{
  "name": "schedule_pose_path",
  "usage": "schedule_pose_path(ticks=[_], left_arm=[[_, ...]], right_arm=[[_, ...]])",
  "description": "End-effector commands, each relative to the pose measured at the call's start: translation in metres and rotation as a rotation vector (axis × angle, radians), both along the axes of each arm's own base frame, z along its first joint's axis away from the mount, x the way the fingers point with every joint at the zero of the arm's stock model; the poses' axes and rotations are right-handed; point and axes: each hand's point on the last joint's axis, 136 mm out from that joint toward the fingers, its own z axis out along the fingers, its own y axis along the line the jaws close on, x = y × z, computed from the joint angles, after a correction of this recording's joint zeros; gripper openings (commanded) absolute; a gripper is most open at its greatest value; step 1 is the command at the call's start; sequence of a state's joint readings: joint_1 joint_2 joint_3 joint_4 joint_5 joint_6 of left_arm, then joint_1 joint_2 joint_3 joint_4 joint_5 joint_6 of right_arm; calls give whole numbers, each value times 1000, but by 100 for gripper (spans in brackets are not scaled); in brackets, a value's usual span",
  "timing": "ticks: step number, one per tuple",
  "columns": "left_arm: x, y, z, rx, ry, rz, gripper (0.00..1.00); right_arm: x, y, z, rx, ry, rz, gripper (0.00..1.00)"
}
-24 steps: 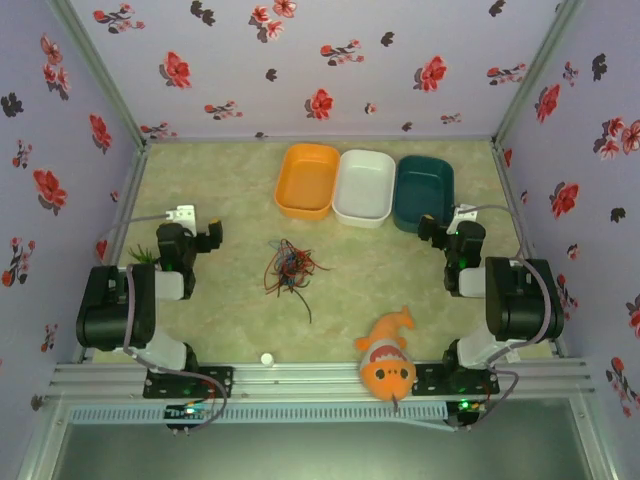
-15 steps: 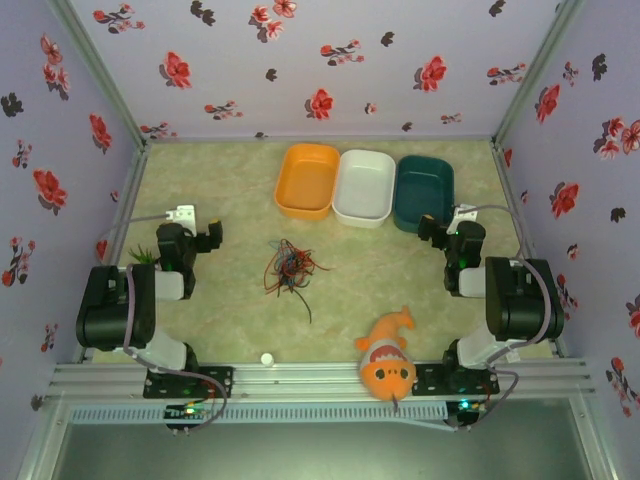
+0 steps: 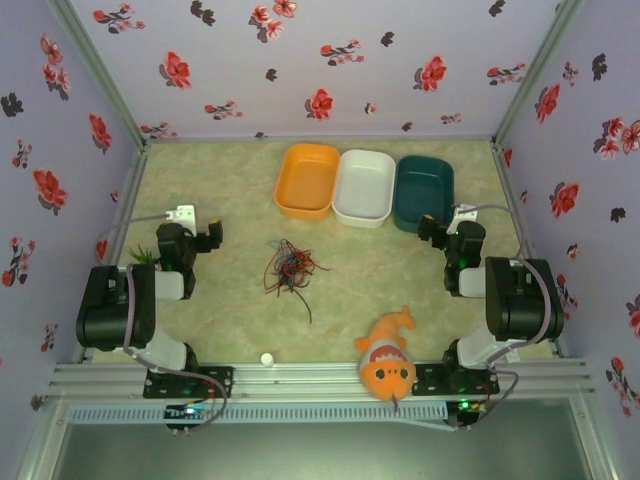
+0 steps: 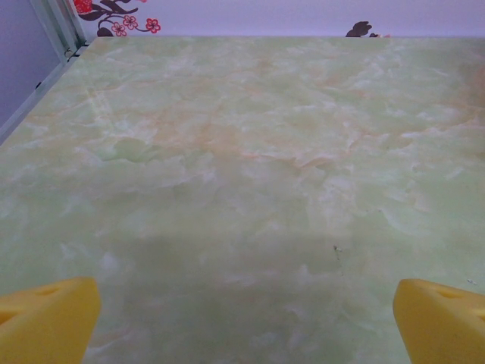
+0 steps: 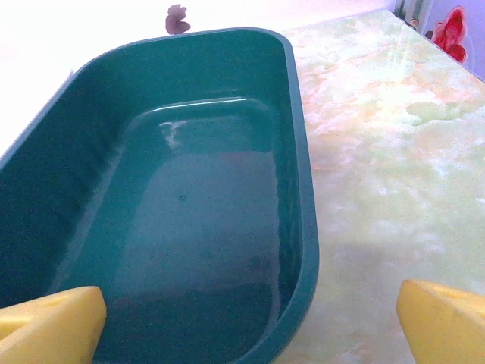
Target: Untangle the cables
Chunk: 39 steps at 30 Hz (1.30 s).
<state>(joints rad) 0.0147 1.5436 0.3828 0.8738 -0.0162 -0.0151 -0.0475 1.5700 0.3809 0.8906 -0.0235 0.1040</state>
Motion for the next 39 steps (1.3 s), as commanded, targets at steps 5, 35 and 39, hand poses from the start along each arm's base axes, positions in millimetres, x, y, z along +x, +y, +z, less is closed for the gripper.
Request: schedule_pose_path(ticks=[5, 35, 39], left_arm=[[4, 1, 7, 19, -20, 4, 100], [-37, -55, 133, -397, -63, -107, 100], [-47, -92, 128, -458, 46, -169, 100]], right_arm=[[3, 2, 7, -14, -22, 14, 99], [-65, 9, 111, 44, 70, -174, 99], [-75, 51, 107, 31, 200, -97, 100]])
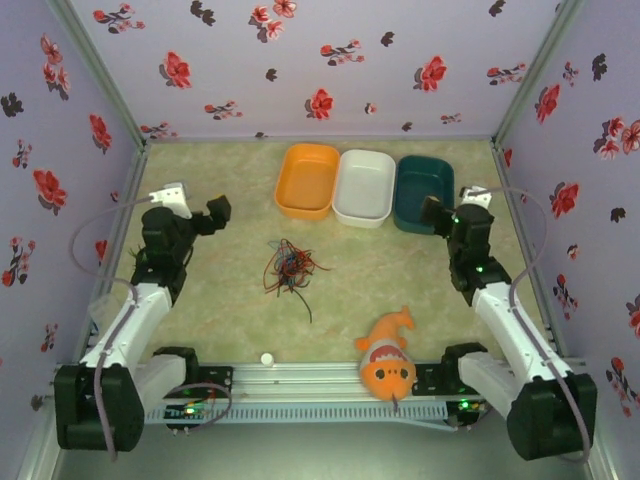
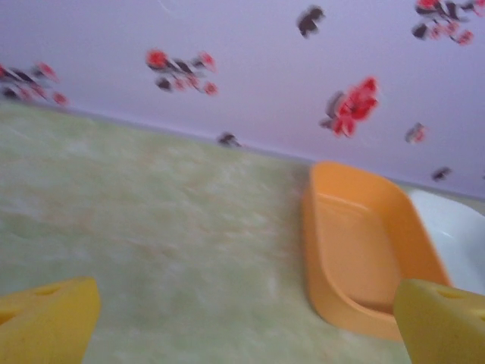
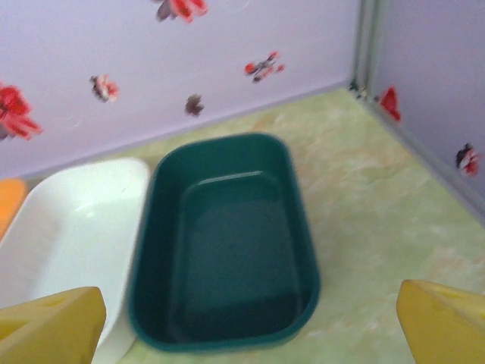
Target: Untangle the cables
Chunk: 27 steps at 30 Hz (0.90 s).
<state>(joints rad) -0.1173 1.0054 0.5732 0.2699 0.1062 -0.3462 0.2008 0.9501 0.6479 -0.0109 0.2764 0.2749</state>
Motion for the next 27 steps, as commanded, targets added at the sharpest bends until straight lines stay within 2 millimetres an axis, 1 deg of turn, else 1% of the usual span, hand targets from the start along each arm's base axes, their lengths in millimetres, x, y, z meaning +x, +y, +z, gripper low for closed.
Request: schedule_pose_path(ticks=[1, 3, 6, 9, 10, 11, 14, 17, 18, 21, 24, 27], left_arm=[[-14, -31, -15, -93, 154, -74, 100], [-19, -51, -19, -101, 193, -120, 100], [-28, -73, -28, -82, 249, -191, 100], [-39, -90, -39, -86, 302, -286, 100], [-42, -93, -42, -86, 320, -306, 100], [-47, -95, -47, -85, 344, -323, 100], [-63, -101, -55, -82, 391, -372, 100], [-80, -101, -64, -76, 428, -388, 100], [-83, -100, -66, -79, 436, -387, 100], [-94, -100, -70, -94, 441, -394, 100], [-101, -102, -80, -101, 461, -402, 100], [-105, -105, -88, -109, 483, -406, 100]], right_arm=[[-24, 23, -32, -22, 221, 4, 100], [-28, 56, -33, -37, 262, 70, 99], [-33, 104, -36, -34, 317, 165, 99], [-35, 152, -39, -8, 369, 274, 99], [-35, 165, -41, -4, 386, 305, 99], [-37, 183, -45, 18, 417, 360, 99], [-42, 230, -57, 116, 493, 503, 91], [-47, 270, -69, 252, 560, 618, 77], [-48, 282, -72, 289, 576, 652, 73], [-52, 305, -84, 336, 618, 703, 64], [-56, 322, -94, 350, 648, 744, 57], [-60, 331, -101, 363, 674, 764, 52]])
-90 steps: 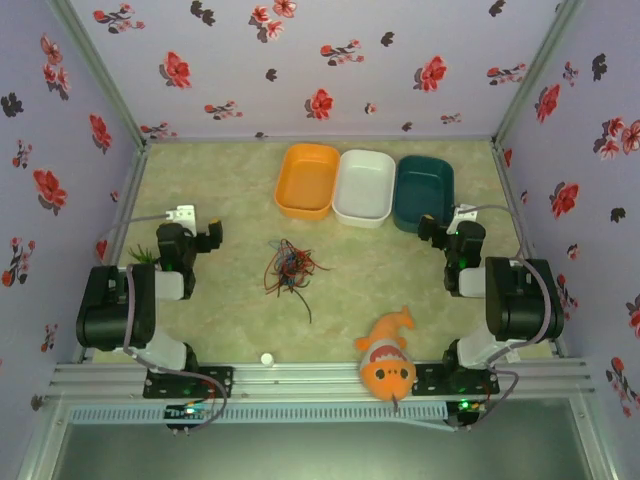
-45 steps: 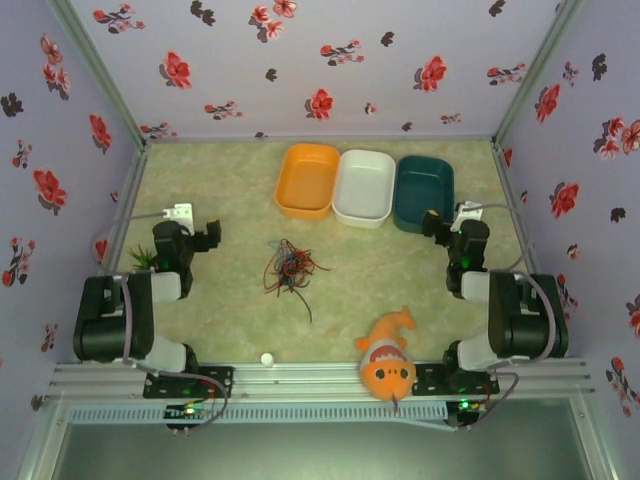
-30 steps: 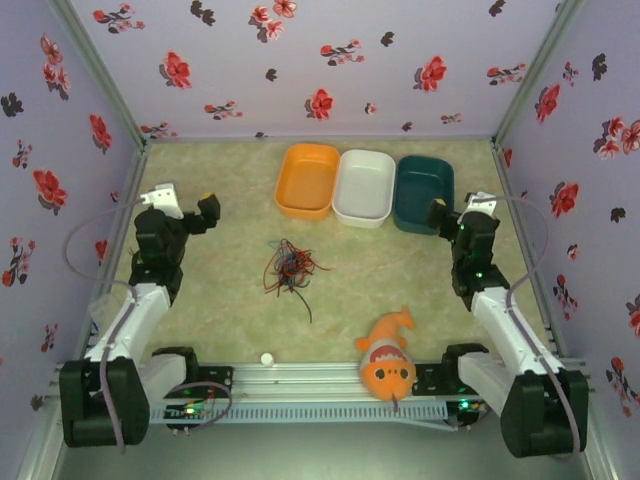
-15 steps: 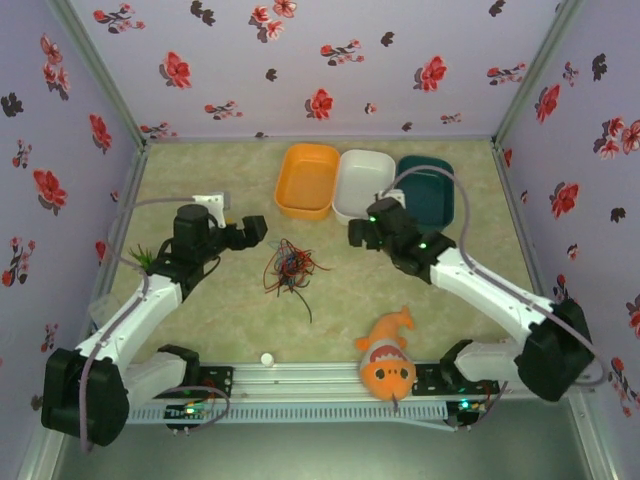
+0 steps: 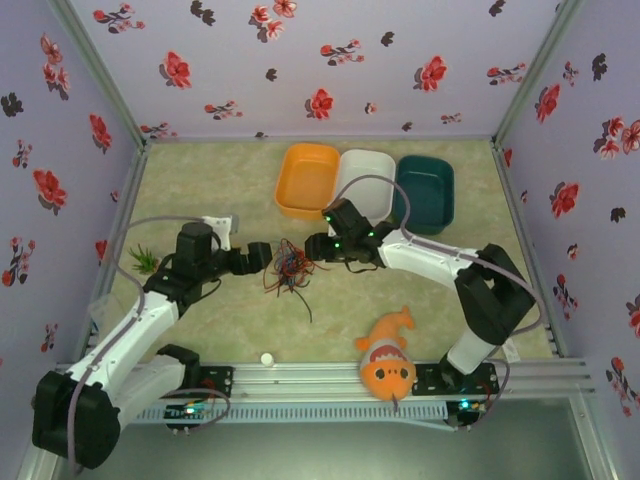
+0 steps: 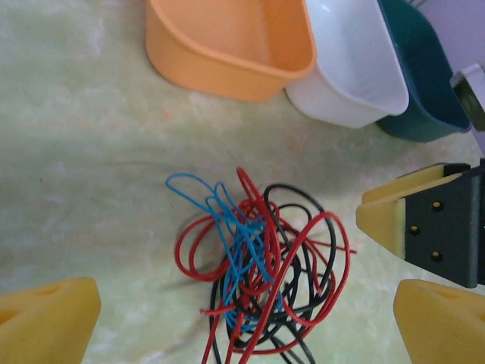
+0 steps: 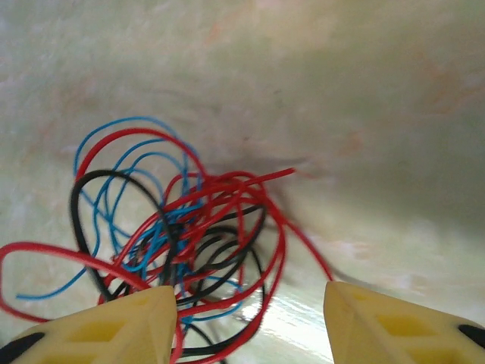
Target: Untangle the cables
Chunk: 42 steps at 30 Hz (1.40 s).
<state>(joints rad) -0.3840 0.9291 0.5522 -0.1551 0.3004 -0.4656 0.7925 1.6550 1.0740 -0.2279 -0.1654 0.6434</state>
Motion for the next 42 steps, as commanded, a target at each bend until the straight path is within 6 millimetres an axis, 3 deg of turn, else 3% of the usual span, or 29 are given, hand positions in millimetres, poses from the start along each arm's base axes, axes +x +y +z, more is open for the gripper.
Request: schedule_pose_path(ticks=[1, 9, 13, 16, 19, 25, 38, 42], left_arm=[[-12, -4, -13, -17, 59, -15, 100], [-8, -9, -23, -22, 78, -16, 97], [-8, -11, -26, -23, 83, -21, 94], [-7, -12, -22, -20, 70, -29, 94], [-5, -14, -17, -16, 52, -37, 93], [-1, -17, -12, -8, 31, -47, 93], [13, -21, 3, 24, -32, -56, 91], [16, -28, 5, 18, -49, -68, 89]], right_arm=[[-4, 26, 14, 101, 20, 46, 50], [-9, 44, -1, 105, 59, 79, 39], [-8, 46, 4, 113, 55, 79, 17], [-9, 42, 21, 109, 21, 82, 5], [-10, 35, 41, 95, -14, 85, 0], [-13, 21, 91, 76, -101, 94, 0], [-17, 21, 230, 237, -359, 178, 0], [-20, 20, 259, 282, -421, 195, 0]])
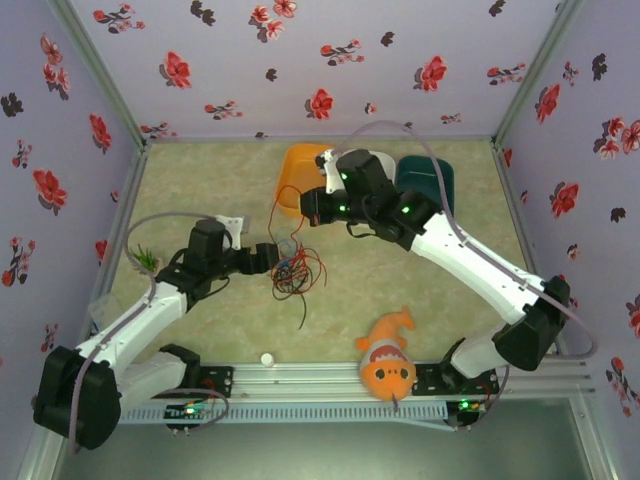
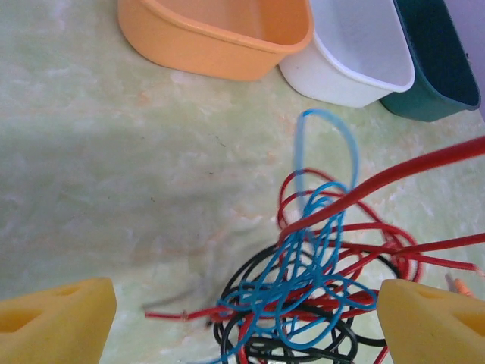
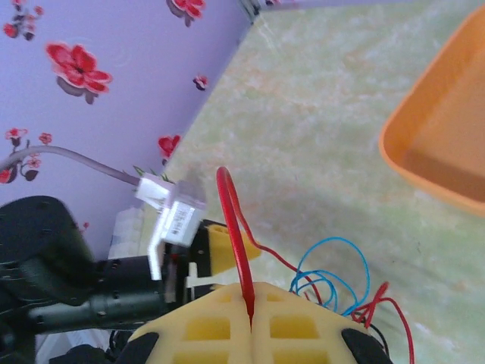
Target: Untangle the cables
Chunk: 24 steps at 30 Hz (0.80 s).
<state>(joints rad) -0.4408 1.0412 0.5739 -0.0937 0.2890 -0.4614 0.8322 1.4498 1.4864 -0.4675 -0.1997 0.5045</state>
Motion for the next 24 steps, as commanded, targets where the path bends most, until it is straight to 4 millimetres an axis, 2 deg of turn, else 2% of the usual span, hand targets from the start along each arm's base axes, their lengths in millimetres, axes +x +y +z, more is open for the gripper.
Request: schedule_pose_path(ticks=[1, 6, 10, 16, 19, 24], left_arm=[[11, -9, 17, -4, -73, -18, 88], [20, -9, 12, 7, -79, 14, 85], [25, -14, 10, -16, -78, 26, 80], [20, -28, 15, -10, -123, -41, 80], [11, -40, 21, 18, -170, -115, 83], [9, -48, 16, 31, -160, -139, 84]], right_arm=[[-9, -3, 42, 49, -101, 37, 0], [-8, -12, 64, 58, -168, 12, 0], [-14, -7, 80, 124, -181, 45, 0], [-18, -18, 104, 134, -246, 32, 0], [-17, -30, 114, 112, -288, -3, 0], [-7, -72, 132, 4, -377, -169, 0]])
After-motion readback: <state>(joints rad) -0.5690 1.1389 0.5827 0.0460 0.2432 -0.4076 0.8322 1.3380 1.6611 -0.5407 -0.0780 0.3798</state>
